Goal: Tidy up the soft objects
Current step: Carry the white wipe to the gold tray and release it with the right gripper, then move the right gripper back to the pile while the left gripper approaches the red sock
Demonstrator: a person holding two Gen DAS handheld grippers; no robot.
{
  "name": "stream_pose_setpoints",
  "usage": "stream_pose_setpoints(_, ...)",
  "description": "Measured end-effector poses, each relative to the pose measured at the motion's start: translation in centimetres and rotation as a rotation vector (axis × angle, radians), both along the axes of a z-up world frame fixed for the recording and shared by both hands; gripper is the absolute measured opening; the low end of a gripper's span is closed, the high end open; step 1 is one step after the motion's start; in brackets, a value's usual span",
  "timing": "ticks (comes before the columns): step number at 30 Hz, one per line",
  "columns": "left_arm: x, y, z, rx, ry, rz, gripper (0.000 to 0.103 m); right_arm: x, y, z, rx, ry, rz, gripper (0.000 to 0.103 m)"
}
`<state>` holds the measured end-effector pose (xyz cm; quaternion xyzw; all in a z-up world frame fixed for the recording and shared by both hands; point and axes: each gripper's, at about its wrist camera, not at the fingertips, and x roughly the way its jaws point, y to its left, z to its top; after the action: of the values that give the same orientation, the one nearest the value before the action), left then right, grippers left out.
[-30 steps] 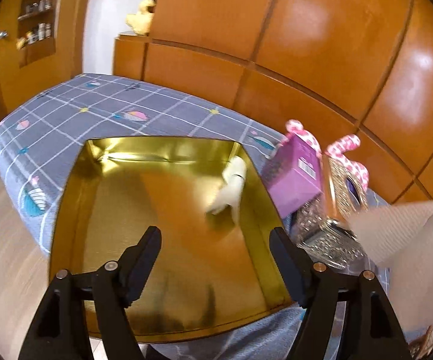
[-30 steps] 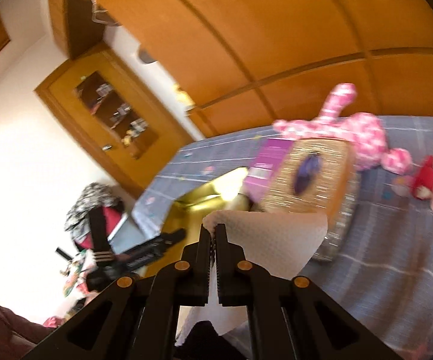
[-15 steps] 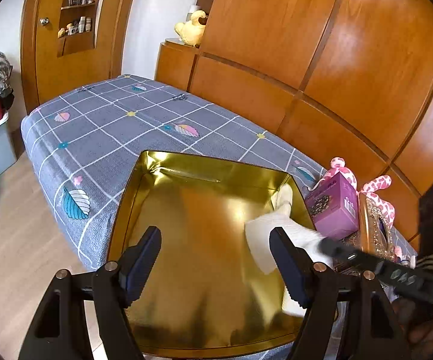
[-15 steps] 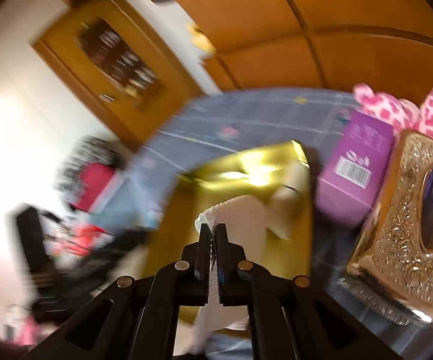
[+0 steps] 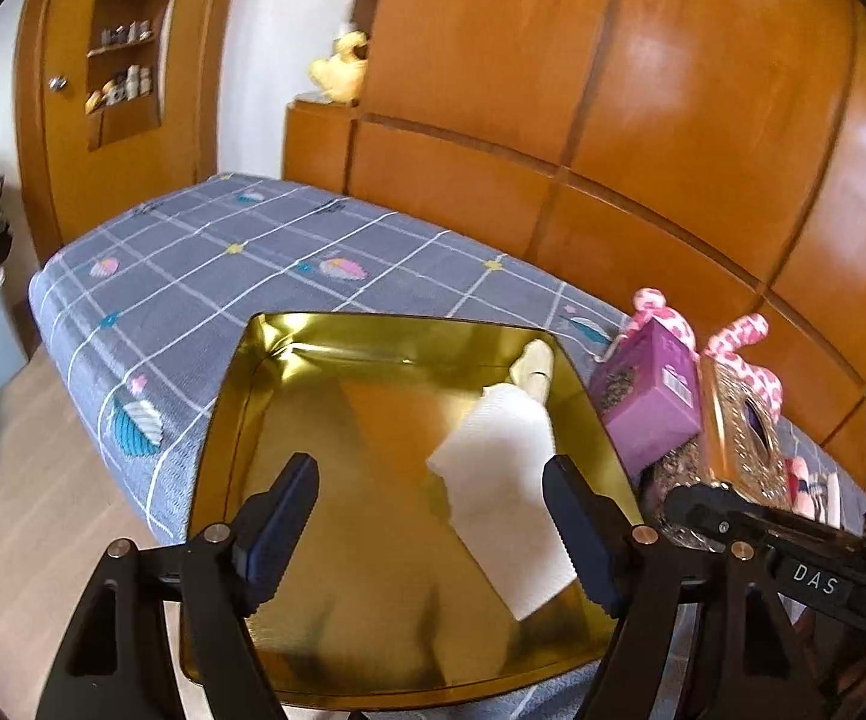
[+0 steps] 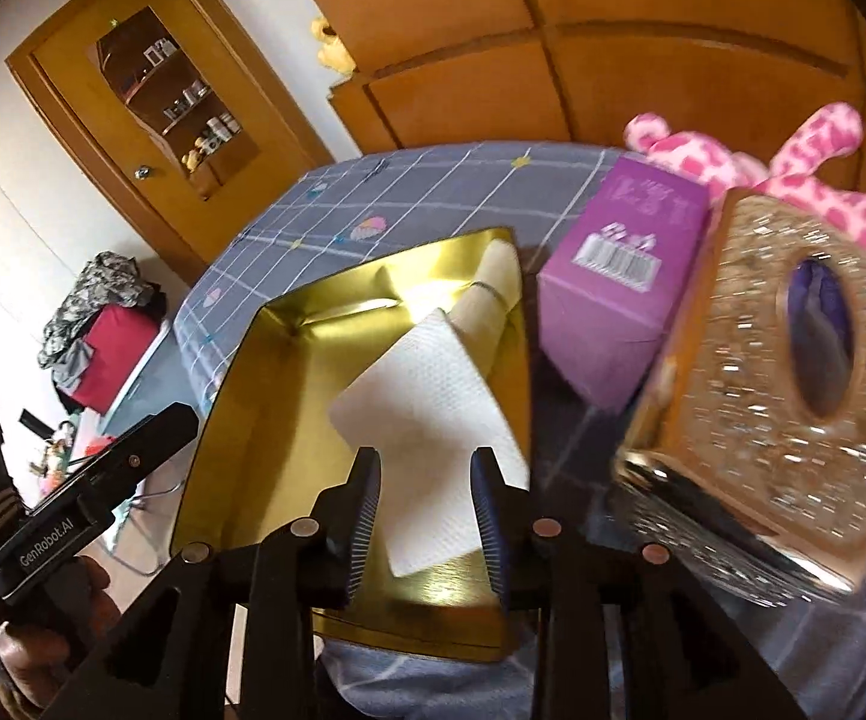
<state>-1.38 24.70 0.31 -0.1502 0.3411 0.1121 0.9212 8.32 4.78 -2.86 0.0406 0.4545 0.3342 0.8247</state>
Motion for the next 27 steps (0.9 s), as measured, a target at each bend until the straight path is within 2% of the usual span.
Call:
stream_pose_setpoints(5, -0.1, -2.1, 0.7, 0.047, -0.016, -0.056, 0.078, -1.4, -1.9, 1.2, -0.043, -0.092, -0.050, 0.032)
stream_pose_setpoints(9, -0.2, -3.7, 1.0, 0.077, -0.021, -0.093, 0.082, -2.3, -3.0, 2.3, -0.078, -0.166, -0.084, 0.039)
stream_pose_setpoints(14, -0.5, -5.4, 1.2, 0.101, -0.021, -0.130, 0.083, -3.3, -5.1, 3.1, -0.111, -0.233, -0.133, 0.040)
stream_pose_setpoints(27, -0.4, -10.6, 1.7, 0.145, -0.022, -0.271, 0.084, -2.7, -14.3, 3.4, -0.120, -0.236, -0.357, 0.040)
